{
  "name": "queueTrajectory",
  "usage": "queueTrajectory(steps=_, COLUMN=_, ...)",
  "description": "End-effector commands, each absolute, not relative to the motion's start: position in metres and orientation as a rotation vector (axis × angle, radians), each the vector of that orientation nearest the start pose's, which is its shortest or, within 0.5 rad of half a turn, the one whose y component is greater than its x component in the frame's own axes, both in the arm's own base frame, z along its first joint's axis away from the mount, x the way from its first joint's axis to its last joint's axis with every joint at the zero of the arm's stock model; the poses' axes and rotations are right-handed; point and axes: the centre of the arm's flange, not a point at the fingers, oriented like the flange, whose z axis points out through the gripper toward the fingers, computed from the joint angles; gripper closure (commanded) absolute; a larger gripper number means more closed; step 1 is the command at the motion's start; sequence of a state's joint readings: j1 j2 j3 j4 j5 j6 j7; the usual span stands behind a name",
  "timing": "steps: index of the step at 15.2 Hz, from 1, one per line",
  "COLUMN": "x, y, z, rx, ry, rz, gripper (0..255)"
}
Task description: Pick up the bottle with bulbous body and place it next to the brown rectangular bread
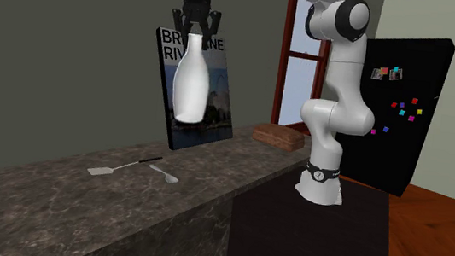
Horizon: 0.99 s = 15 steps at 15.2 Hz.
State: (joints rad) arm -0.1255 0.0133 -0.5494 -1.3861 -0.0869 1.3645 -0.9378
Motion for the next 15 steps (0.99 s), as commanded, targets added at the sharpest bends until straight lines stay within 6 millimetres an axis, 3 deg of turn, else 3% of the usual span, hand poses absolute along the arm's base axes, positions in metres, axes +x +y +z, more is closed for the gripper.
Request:
queueTrajectory(steps=1, x=0.411, y=-0.340, z=0.697, rx=-3.155, ry=-0.391, rz=0.142, gripper=255)
queueTrajectory(steps=12, x=0.411, y=-0.340, z=0.752, rx=-3.155, ry=-0.391, rz=0.142, gripper=255)
queueTrajectory(steps=15, x=0.372, y=-0.332, z=0.752, rx=-3.155, ry=-0.391, rz=0.142, gripper=255)
